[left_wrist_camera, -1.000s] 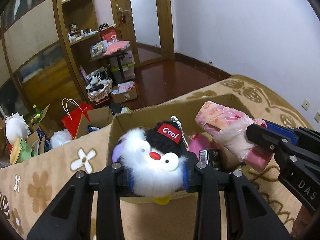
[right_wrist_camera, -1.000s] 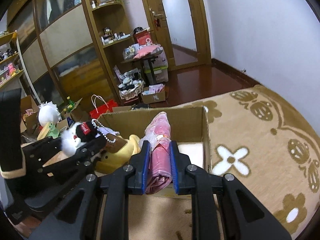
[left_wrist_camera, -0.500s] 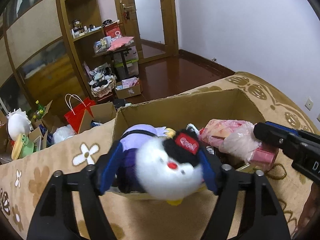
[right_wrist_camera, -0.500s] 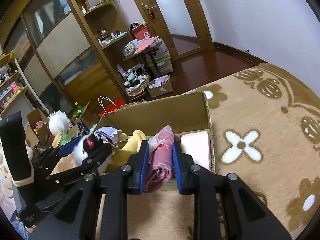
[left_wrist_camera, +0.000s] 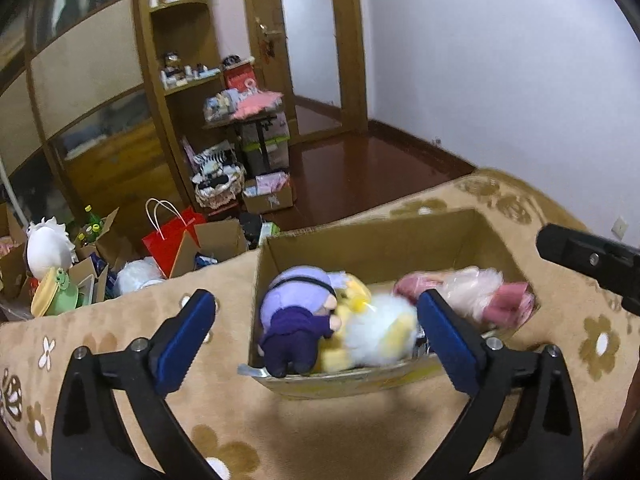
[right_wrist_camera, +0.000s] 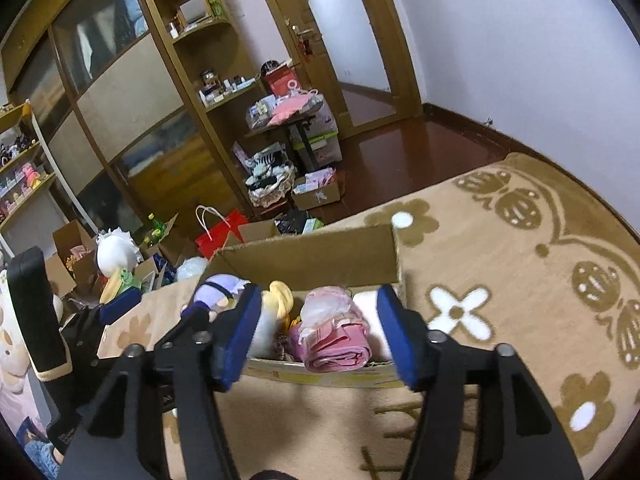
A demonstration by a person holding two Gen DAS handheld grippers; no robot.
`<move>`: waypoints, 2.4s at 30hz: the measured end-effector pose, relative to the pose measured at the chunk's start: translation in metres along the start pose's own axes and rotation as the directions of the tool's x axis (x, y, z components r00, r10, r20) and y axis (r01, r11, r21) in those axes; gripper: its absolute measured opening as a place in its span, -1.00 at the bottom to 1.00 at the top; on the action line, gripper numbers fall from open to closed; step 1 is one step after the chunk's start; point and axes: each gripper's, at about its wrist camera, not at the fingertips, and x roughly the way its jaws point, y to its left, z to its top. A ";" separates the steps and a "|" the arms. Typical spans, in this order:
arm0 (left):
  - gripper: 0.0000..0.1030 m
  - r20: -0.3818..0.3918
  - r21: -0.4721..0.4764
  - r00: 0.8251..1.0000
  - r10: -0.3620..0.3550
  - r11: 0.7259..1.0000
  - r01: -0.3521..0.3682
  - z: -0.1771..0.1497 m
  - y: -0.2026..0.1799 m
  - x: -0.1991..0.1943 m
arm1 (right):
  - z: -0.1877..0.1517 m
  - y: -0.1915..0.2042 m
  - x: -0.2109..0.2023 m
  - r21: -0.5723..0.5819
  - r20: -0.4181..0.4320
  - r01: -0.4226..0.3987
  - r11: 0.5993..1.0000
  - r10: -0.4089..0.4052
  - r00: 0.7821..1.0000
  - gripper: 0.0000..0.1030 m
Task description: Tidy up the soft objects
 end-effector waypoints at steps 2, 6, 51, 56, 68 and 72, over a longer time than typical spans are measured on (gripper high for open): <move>0.96 0.004 -0.023 1.000 -0.012 1.000 0.012 0.005 0.005 -0.008 | 0.004 0.000 -0.008 0.005 0.011 0.003 1.000 -0.003 1.000 0.45; 0.96 0.011 0.001 0.999 0.030 1.000 -0.030 0.010 0.007 -0.027 | 0.010 0.002 -0.028 0.004 0.036 -0.001 1.000 0.001 0.999 0.84; 0.99 0.282 0.006 0.955 0.089 0.995 -0.095 -0.032 0.020 -0.250 | -0.055 0.044 -0.231 -0.155 0.335 0.152 0.976 -0.093 0.938 1.00; 0.99 0.279 0.020 0.958 0.072 0.996 -0.081 -0.044 0.013 -0.242 | -0.062 0.039 -0.222 -0.150 0.323 0.170 0.974 -0.114 0.939 1.00; 0.99 0.244 0.053 0.968 0.054 0.996 -0.069 -0.053 0.004 -0.218 | -0.066 0.039 -0.210 -0.169 0.310 0.189 0.967 -0.129 0.942 1.00; 0.99 0.234 0.052 0.971 0.051 0.997 -0.065 -0.053 0.005 -0.215 | -0.064 0.038 -0.207 -0.171 0.307 0.188 0.967 -0.129 0.943 1.00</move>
